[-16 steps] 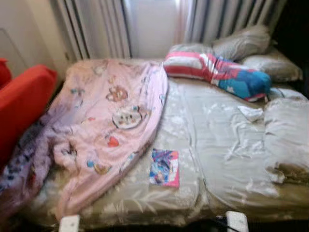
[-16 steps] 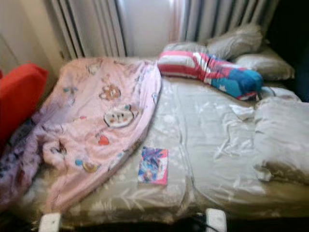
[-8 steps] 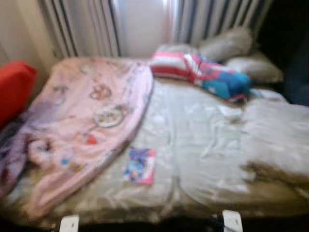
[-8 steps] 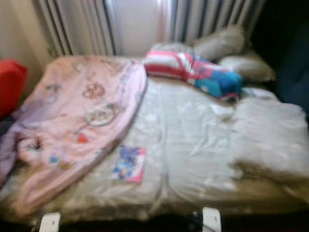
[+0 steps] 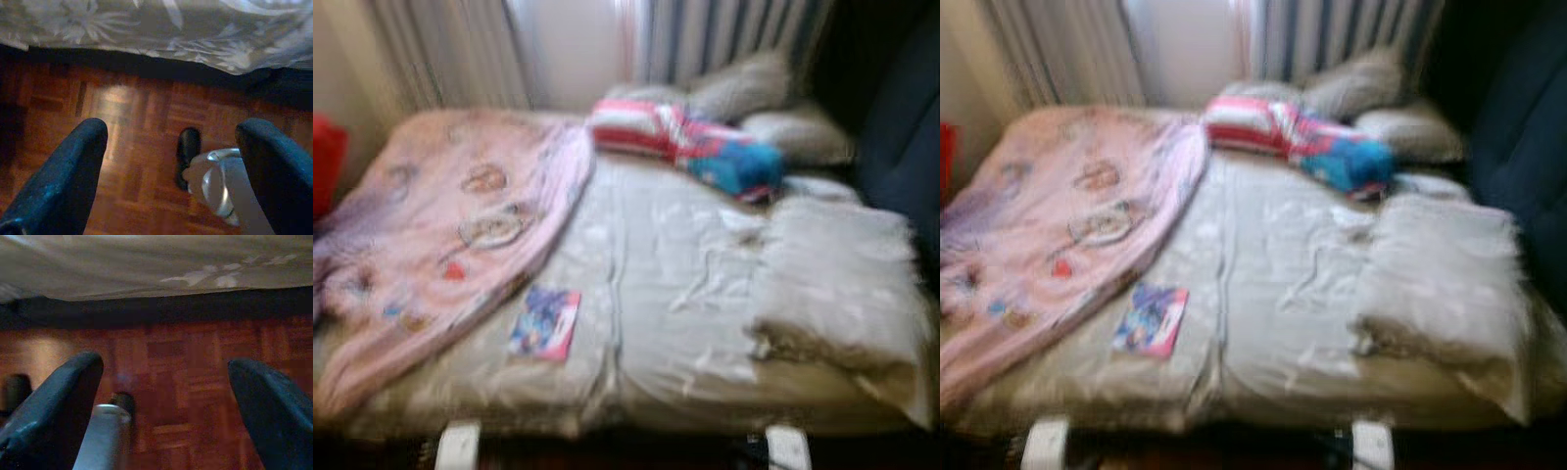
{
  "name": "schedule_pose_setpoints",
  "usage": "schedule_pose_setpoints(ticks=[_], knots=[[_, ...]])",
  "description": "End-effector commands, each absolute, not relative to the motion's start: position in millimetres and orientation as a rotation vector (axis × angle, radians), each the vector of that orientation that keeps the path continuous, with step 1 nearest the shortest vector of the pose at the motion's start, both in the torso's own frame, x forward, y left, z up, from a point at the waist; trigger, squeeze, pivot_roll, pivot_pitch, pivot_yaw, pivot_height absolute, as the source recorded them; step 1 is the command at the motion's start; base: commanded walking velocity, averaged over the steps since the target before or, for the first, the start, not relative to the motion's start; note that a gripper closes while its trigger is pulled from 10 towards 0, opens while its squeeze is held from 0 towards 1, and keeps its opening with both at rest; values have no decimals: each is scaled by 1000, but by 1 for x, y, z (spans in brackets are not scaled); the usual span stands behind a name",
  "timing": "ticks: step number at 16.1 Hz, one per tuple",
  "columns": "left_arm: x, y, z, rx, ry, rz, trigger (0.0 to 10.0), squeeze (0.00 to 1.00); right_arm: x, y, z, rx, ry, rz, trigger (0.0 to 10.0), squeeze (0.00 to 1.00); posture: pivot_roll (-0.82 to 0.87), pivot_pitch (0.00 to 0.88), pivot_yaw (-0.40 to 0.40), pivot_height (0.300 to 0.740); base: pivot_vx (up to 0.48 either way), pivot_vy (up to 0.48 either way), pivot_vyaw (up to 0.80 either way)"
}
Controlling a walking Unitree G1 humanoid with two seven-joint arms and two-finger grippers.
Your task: Clean up the room
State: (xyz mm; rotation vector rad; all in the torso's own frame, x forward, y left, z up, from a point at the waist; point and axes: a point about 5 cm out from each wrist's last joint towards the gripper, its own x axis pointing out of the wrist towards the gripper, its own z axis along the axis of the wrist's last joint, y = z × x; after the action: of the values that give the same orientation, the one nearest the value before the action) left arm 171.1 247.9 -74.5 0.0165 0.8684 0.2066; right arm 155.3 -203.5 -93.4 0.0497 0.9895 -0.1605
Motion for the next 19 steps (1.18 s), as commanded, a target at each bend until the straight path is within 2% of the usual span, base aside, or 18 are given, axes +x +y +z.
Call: schedule_pose_setpoints(ticks=[1,13,15,19], knots=[[155,251,-81,24,927,213,10000,0,157,-201,-93,76,983,-171,10000,0,132,21,-13,740,0,-319,0],[158,250,-80,39,923,191,10000,0,156,-201,-93,104,968,-206,10000,0,122,7,-10,740,0,-322,0],[159,250,-80,43,922,188,10000,0,154,-200,-94,122,975,-214,10000,0,123,0,-10,740,0,-322,-584],[160,253,-78,32,896,208,10000,0,155,-201,-93,109,948,-217,10000,0,119,0,-8,740,0,0,-186]])
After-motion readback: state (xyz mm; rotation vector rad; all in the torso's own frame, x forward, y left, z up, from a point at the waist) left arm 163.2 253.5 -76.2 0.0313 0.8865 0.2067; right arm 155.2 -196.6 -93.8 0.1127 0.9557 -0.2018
